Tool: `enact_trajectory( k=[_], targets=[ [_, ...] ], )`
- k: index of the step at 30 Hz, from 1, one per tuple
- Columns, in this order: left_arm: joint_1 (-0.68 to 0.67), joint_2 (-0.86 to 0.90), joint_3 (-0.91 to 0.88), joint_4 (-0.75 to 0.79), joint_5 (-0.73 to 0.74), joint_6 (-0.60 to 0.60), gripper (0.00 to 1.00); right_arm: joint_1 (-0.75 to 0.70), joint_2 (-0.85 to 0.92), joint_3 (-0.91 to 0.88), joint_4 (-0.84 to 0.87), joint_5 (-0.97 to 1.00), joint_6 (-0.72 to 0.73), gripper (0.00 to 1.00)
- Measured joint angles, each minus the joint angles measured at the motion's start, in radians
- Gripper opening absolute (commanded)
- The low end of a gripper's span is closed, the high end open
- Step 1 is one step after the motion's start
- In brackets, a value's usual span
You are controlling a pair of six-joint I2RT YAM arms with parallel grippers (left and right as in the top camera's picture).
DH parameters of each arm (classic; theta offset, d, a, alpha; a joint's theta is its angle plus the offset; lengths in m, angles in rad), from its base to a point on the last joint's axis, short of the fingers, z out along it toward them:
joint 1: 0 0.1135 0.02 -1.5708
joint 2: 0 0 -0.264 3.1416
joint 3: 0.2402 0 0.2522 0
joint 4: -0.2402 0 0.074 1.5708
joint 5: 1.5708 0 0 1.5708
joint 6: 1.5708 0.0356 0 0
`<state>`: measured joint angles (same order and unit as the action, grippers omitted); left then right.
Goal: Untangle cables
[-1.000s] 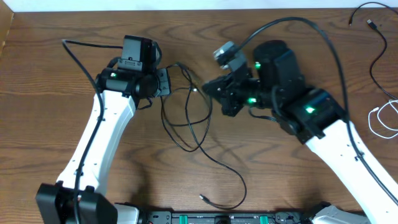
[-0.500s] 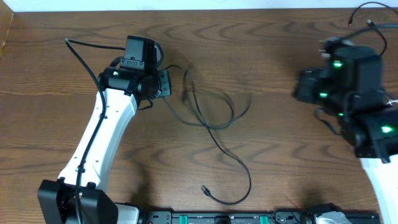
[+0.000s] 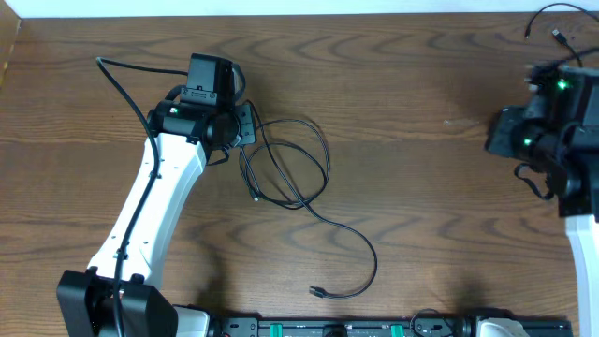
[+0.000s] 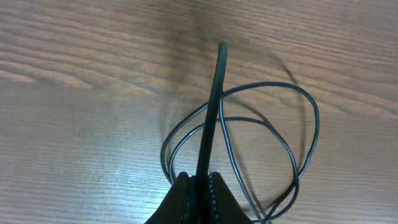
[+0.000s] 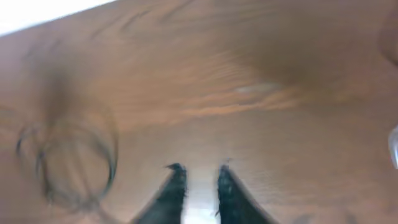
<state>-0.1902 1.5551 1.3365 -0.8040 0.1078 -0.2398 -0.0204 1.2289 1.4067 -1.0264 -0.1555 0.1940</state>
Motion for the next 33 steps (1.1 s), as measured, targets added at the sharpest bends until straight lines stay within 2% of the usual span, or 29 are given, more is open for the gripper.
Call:
enact_trajectory(
  k=[3,9,11,12,14,16,20,25,33],
  targets=[
    [0.0,0.0,0.0,0.0,0.019,0.008,0.07,0.026,0.052,0.0,0.0,-0.133,-0.136,0.49],
    [0.0,0.0,0.0,0.0,0.029,0.014,0.07,0.109,0.198,0.0,0.009,-0.396,-0.421,0.6],
    [0.0,0.0,0.0,0.0,0.029,0.019,0.07,0.156,0.264,0.0,0.04,-0.46,-0.495,0.67],
    [0.0,0.0,0.0,0.0,0.029,0.02,0.08,0.176,0.289,0.0,0.061,-0.476,-0.515,0.99],
    [0.0,0.0,0.0,0.001,0.037,0.029,0.08,0.246,0.388,0.0,0.152,-0.519,-0.56,0.99],
    [0.0,0.0,0.0,0.002,0.058,0.04,0.07,0.275,0.434,0.0,0.214,-0.529,-0.573,0.95],
    [0.0,0.0,0.0,0.0,0.12,0.108,0.08,0.351,0.576,0.0,0.396,-0.548,-0.587,0.99],
    [-0.003,0.0,0.0,-0.02,0.196,0.223,0.07,0.408,0.715,0.0,0.59,-0.555,-0.567,0.99],
    [-0.03,0.0,0.0,-0.025,0.228,0.297,0.07,0.446,0.83,0.0,0.658,-0.537,-0.55,0.83]
  ],
)
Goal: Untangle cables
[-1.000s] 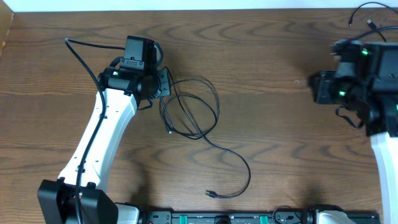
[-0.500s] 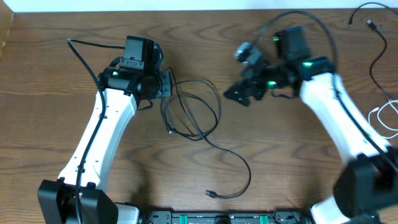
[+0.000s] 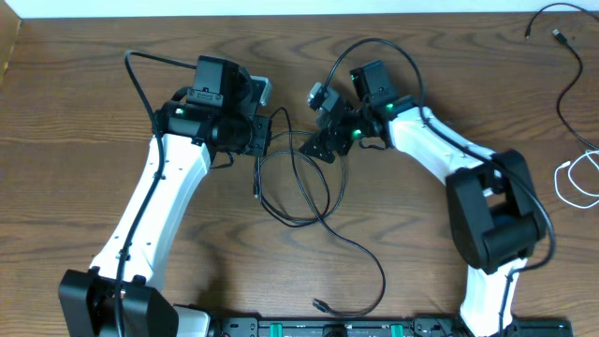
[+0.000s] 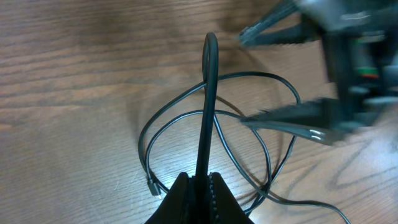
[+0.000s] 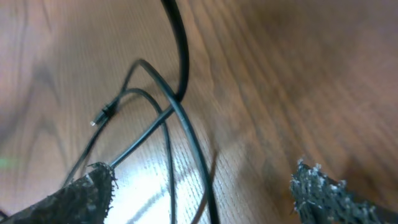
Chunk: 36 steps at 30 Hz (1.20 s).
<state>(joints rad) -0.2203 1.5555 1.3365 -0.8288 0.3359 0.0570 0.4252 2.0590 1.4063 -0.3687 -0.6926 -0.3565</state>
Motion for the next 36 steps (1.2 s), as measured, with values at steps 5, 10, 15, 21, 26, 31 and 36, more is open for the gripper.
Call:
enact_trajectory(
  k=[5,10,15,21,26,31,36],
  targets=[
    [-0.024,0.0,0.0,0.0,0.003,0.031,0.07,0.005,0.053,0.0,0.01,0.018,0.006,0.28],
    [-0.038,0.0,0.0,0.001,0.003,0.053,0.07,0.005,0.057,0.0,0.012,0.019,0.036,0.01],
    [-0.038,0.0,0.0,0.001,-0.01,0.051,0.07,-0.002,0.055,0.0,-0.025,0.0,0.089,0.01],
    [-0.038,0.0,0.0,0.012,-0.08,-0.01,0.07,-0.046,-0.039,-0.002,-0.135,-0.013,0.111,0.01],
    [-0.038,0.0,0.0,0.024,-0.116,-0.058,0.07,-0.102,-0.289,-0.003,-0.196,-0.012,0.128,0.01],
    [-0.038,0.0,0.0,0.024,-0.14,-0.097,0.08,-0.191,-0.568,-0.002,-0.204,0.032,0.204,0.01],
    [-0.038,0.0,0.0,0.024,-0.166,-0.14,0.07,-0.308,-0.778,-0.002,-0.247,0.089,0.251,0.01]
  ],
)
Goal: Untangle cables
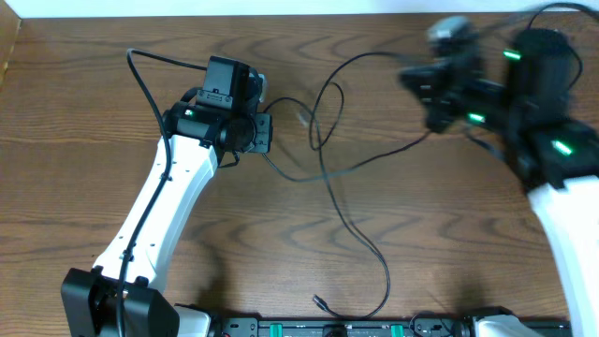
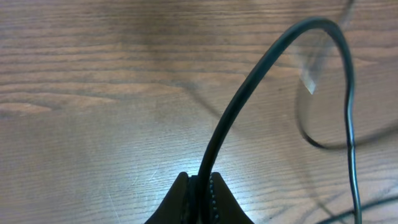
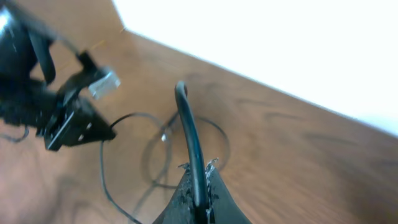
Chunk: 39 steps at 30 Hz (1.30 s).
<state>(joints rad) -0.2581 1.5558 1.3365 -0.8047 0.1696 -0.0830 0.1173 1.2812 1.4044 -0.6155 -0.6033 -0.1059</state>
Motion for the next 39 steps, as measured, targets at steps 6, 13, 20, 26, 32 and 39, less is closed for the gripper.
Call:
enact_trajectory(
  k=[6,13,20,26,32,39],
  targets=[
    [0.0,0.0,0.0,0.0,-0.063,-0.037,0.07,-0.183,-0.176,0.0,-0.061,0.034,0.043,0.01],
    [-0.013,0.0,0.0,0.0,-0.115,-0.085,0.07,-0.397,-0.289,0.0,-0.132,0.022,0.071,0.01],
    [-0.029,0.0,0.0,-0.003,-0.159,-0.145,0.07,-0.537,-0.291,-0.002,-0.15,-0.009,0.161,0.01],
    [-0.023,0.0,0.001,-0.039,-0.232,-0.181,0.07,-0.611,-0.291,-0.002,-0.15,-0.016,0.247,0.01],
    [0.051,0.0,0.001,-0.076,-0.266,-0.286,0.07,-0.662,-0.278,-0.002,-0.177,0.041,0.338,0.01],
    [0.118,0.0,0.001,-0.104,-0.28,-0.439,0.08,-0.678,-0.246,-0.002,-0.221,0.131,0.443,0.01]
  ],
)
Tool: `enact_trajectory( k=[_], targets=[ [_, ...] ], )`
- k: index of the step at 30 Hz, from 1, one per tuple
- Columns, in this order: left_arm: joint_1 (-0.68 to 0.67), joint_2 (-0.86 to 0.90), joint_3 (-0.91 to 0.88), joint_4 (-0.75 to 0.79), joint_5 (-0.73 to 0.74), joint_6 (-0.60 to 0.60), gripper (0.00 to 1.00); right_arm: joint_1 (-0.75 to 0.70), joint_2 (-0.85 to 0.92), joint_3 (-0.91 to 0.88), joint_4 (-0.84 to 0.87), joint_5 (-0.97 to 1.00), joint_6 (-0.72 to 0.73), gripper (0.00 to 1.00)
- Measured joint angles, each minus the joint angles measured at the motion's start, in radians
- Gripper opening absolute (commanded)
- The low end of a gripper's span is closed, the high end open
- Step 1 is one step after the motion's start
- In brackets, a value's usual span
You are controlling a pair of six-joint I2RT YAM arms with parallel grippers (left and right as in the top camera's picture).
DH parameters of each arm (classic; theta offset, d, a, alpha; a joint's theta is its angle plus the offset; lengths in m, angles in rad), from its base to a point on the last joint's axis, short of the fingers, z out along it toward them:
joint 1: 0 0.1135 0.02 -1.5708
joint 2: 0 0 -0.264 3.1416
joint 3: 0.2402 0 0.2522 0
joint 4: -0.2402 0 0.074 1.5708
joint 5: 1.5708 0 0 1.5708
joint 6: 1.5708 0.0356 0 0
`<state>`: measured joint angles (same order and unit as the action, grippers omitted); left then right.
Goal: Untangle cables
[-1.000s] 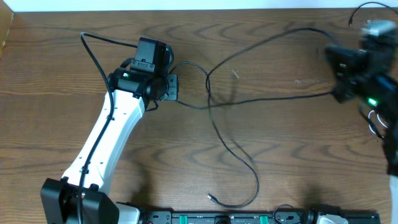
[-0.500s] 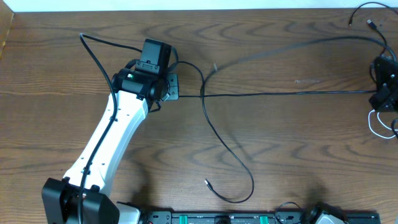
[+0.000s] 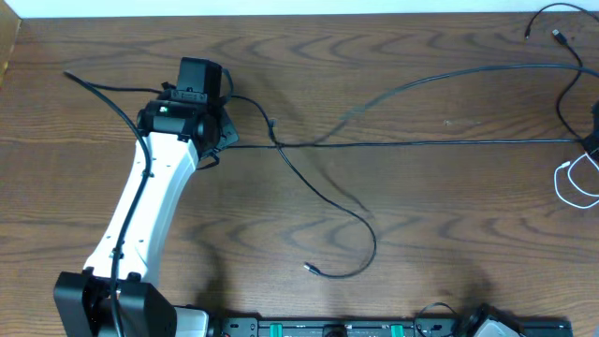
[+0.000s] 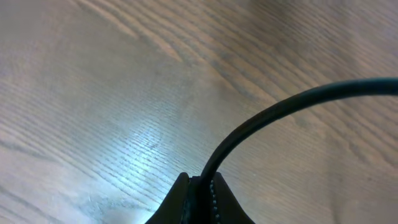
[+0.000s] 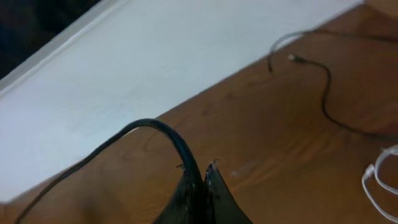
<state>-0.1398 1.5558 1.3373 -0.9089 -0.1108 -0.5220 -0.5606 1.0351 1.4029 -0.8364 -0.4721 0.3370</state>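
A black cable (image 3: pixel 421 142) runs taut across the table, from my left gripper (image 3: pixel 223 139) to the right edge. A second strand (image 3: pixel 440 77) arcs above it toward the far right. A loose tail (image 3: pixel 360 220) curls down to a plug (image 3: pixel 310 269) near the front. In the left wrist view my left gripper (image 4: pixel 200 182) is shut on the cable (image 4: pixel 280 109). My right gripper (image 5: pixel 198 173) is shut on the same black cable (image 5: pixel 158 127) and lies beyond the overhead view's right edge.
Another thin black cable (image 3: pixel 562 70) with plugs and a white cable coil (image 3: pixel 573 180) lie at the far right; the right wrist view shows the black cable (image 5: pixel 326 102) and the white cable coil (image 5: pixel 376 180). The left arm's own lead (image 3: pixel 103 89) loops at the upper left. A rail (image 3: pixel 328 328) lines the front edge.
My right gripper has gone from the upper right of the overhead view to beyond its right edge, still shut on the cable. The loops at the centre are gone; the cable lies stretched. My left gripper shifted slightly left.
My left gripper held the cable beside a heap of loops while my right gripper was empty at the far right. Then the right gripper stood open at the loops. Then it was shut on the cable at the upper right. Now the cable runs in long lines.
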Motion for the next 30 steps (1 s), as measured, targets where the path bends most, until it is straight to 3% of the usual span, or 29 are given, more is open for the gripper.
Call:
enact_trajectory(
  k=[7,20,28,30],
  targets=[
    [0.029,0.0,0.0,-0.001,0.0,-0.146,0.08,0.0,0.034,0.0,-0.014,0.032,0.059,0.01],
    [0.067,0.0,0.0,-0.008,0.0,-0.285,0.07,0.0,0.051,0.0,-0.103,0.14,0.197,0.01],
    [0.078,0.0,0.0,-0.016,-0.006,-0.296,0.08,-0.007,0.129,0.0,-0.179,0.172,0.233,0.01],
    [0.078,0.0,0.0,-0.021,-0.008,-0.29,0.07,-0.008,0.172,0.0,-0.201,0.176,0.232,0.09]
  ],
)
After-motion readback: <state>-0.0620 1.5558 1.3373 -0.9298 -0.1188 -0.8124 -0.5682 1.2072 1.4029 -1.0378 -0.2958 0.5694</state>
